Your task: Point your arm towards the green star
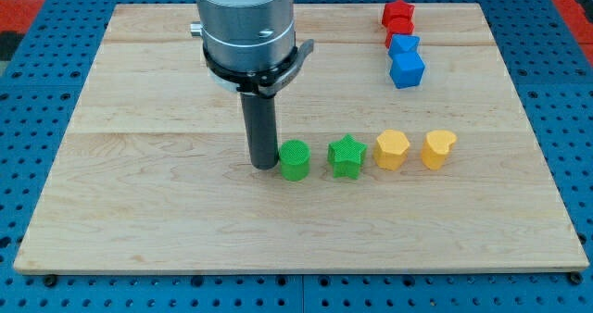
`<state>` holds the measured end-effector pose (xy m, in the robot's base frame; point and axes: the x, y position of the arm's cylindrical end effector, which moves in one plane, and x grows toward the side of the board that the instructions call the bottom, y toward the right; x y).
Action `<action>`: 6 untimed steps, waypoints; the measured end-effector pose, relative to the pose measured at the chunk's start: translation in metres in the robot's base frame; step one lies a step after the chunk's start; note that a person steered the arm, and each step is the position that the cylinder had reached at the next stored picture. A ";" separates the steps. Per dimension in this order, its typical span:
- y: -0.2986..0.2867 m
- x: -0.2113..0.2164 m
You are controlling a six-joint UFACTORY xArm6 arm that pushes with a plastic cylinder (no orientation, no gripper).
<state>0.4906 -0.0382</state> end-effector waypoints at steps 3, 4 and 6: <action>-0.004 0.026; 0.026 0.034; 0.089 0.039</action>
